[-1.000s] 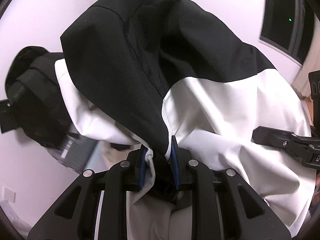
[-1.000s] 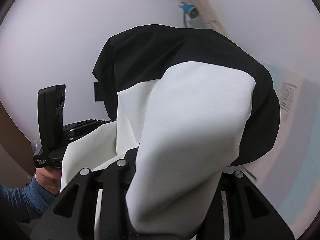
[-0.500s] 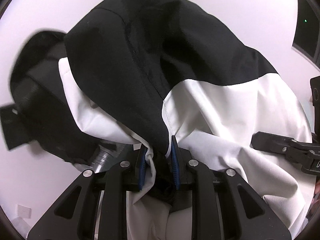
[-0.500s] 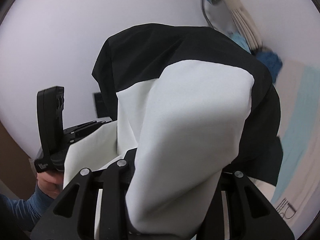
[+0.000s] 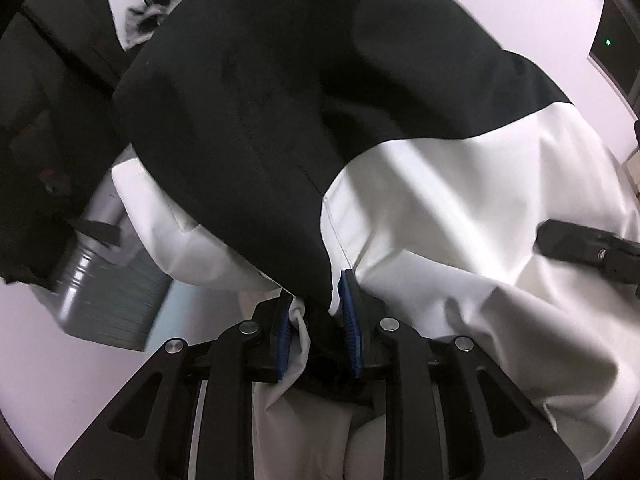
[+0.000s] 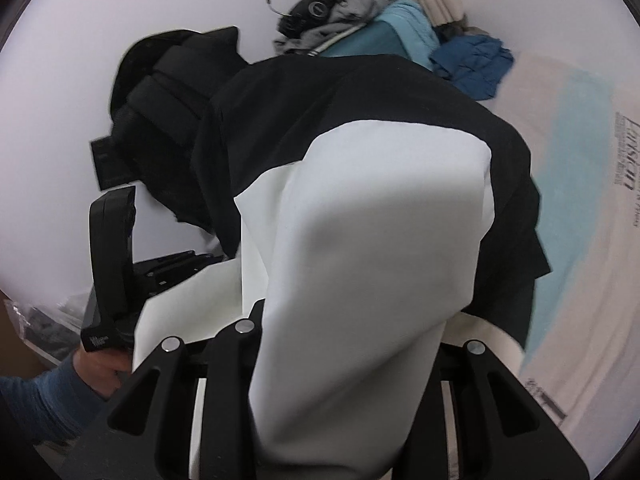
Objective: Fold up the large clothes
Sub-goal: 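Carry the jacket bundle with both grippers toward the clothes pile by the suitcases, then lower the bundle onto the clothes pile and open both grippers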
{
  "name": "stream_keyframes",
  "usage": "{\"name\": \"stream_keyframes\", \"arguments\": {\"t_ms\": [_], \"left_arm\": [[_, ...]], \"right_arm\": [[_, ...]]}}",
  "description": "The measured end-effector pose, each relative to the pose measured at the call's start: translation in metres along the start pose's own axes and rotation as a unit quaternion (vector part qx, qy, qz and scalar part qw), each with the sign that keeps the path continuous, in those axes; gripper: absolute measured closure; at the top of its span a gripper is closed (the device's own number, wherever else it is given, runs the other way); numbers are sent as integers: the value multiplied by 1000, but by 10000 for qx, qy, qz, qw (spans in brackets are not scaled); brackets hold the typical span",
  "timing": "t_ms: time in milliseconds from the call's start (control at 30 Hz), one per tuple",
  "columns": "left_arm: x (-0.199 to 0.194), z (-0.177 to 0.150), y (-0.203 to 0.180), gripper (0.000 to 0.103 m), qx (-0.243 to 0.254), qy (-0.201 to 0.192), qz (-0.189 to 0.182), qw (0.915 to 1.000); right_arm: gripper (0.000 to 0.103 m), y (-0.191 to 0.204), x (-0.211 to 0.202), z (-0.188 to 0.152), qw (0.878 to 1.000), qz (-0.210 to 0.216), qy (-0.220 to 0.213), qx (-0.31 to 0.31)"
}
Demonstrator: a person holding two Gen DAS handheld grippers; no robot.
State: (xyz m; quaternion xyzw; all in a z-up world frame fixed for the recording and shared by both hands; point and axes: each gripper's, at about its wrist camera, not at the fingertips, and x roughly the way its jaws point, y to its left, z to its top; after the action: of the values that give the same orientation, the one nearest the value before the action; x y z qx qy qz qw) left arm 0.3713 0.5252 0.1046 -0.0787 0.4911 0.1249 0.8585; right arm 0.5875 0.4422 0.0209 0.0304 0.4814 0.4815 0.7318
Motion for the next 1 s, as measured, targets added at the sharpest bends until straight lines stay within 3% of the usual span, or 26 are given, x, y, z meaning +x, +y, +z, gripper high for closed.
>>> {"name": "stream_keyframes", "arguments": {"t_ms": [233, 467, 633, 700, 800, 867, 1000], "left_arm": [[37, -4, -13, 76, 110, 174, -52, 9998], [67, -3, -8, 72, 105, 326, -50, 9994], [50, 4, -22, 69, 45, 280, 13, 9996], [40, 5, -20, 65, 51, 218, 66, 9997], [28, -15, -8, 42, -40, 127, 215, 9997], [15, -19, 0, 20, -133, 15, 296, 9995], [-5, -26, 9, 11, -189, -114, 455, 9987]], "right_arm": [[67, -49, 1, -16, 9991, -413, 38, 80], [61, -80, 13, -33, 9986, -390, 168, 310], [53, -76, 10, -28, 9979, -567, 96, 305], [43, -70, 5, -27, 9963, -810, 48, 278], [26, -57, -7, -30, 9908, -1332, -145, 188], [18, -49, -15, -33, 9850, -1702, -262, 126], [10, -33, -30, -36, 9775, -2055, -479, -62]]}}
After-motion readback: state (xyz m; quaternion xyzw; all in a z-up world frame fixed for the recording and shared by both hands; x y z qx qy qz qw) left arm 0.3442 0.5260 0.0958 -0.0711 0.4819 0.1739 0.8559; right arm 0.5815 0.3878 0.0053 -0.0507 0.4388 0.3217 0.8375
